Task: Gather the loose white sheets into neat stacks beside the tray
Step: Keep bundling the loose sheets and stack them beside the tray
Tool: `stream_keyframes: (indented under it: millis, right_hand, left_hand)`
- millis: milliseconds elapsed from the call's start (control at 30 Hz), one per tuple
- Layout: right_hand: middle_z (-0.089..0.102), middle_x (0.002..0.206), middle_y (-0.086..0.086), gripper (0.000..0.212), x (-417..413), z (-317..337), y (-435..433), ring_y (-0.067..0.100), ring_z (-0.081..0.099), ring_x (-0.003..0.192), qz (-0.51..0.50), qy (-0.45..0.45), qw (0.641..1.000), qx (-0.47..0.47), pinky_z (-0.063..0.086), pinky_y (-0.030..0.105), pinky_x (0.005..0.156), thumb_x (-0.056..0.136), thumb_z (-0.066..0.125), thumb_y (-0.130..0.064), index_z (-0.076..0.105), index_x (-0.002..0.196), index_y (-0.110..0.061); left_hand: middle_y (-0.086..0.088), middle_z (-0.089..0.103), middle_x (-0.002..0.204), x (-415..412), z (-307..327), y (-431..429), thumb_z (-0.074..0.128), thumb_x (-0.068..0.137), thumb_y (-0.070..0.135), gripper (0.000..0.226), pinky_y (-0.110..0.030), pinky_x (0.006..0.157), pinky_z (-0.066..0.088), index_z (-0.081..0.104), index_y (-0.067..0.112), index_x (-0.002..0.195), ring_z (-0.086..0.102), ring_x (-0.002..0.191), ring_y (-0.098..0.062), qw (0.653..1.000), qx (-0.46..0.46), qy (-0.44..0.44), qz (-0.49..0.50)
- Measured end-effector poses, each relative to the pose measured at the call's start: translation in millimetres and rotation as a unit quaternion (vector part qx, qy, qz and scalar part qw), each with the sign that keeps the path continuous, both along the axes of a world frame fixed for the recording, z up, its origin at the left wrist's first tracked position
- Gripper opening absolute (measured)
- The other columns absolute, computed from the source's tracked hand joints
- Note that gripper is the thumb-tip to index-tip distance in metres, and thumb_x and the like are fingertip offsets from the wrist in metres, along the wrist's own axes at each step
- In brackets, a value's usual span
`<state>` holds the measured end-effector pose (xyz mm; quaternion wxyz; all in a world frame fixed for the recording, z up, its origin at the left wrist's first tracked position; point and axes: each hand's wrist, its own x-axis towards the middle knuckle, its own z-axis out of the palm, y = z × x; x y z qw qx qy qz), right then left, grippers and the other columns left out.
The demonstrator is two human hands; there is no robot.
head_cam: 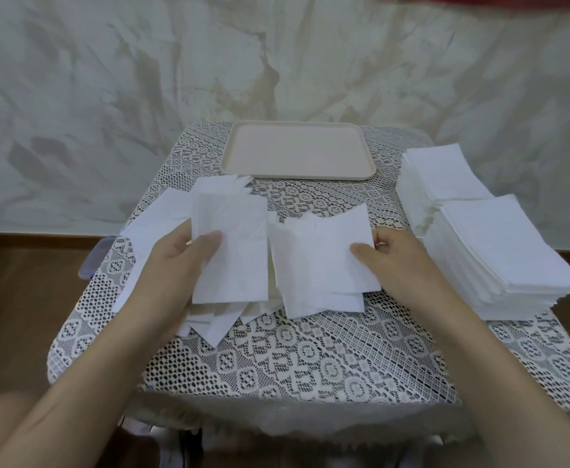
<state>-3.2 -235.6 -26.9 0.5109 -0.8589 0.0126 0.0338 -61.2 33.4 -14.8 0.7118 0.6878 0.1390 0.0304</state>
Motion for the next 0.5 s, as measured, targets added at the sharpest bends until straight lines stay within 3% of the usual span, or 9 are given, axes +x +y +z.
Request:
stream_keyframes:
  millis: [100,200,267,367,500]
  right_hand:
    - [0.075,0.098,0.007,0.005,-1,-2,-2,0.024,0.07,0.091,0.012,0.022,1.0,-0.013,0.047,0.034,0.072,0.094,0.067,-0.014,0.062,0.092,-0.015]
    - [0.075,0.104,-0.008,0.026,-2,-2,0,0.013,0.071,0.093,0.026,0.02,0.999,0.013,0.049,0.03,0.071,0.093,0.067,-0.011,0.057,0.112,-0.026]
    - [0.077,0.105,-0.009,0.035,0,0,3,0.01,0.072,0.091,0.014,0.004,0.998,0.053,0.051,0.029,0.072,0.094,0.067,-0.009,0.057,0.123,-0.026]
    - [0.079,0.102,-0.007,0.025,5,2,5,0.009,0.074,0.089,0.013,-0.003,0.996,0.087,0.057,0.031,0.08,0.094,0.068,-0.009,0.068,0.114,-0.025]
    - [0.078,0.09,-0.009,0.007,3,3,9,0.013,0.074,0.085,0.074,0.025,0.997,-0.01,0.058,0.038,0.079,0.093,0.072,-0.021,0.077,0.097,-0.022]
  left_hand:
    - [-0.004,0.077,0.104,0,0,-1,0.055,0.108,0.023,0.022,-0.041,0.06,0.062,0.076,0.031,0.111,0.072,0.098,-0.028,1.0,-0.005,0.002,0.003]
    - [0.0,0.079,0.097,1,0,-1,0.055,0.108,0.023,0.022,-0.039,0.058,0.061,0.076,0.031,0.109,0.074,0.09,-0.023,1.0,-0.008,0.003,0.003]
    - [0.0,0.079,0.098,2,0,0,0.055,0.108,0.023,0.022,-0.038,0.058,0.061,0.075,0.03,0.112,0.075,0.09,-0.022,1.0,-0.008,0.002,0.002]
    - [-0.003,0.079,0.106,4,-1,2,0.055,0.108,0.023,0.022,-0.039,0.059,0.061,0.076,0.03,0.113,0.074,0.097,-0.025,1.0,-0.015,0.004,0.006]
    - [-0.001,0.079,0.105,5,-1,4,0.055,0.108,0.024,0.022,-0.044,0.064,0.064,0.075,0.031,0.113,0.076,0.093,-0.021,1.0,-0.007,0.004,0.005]
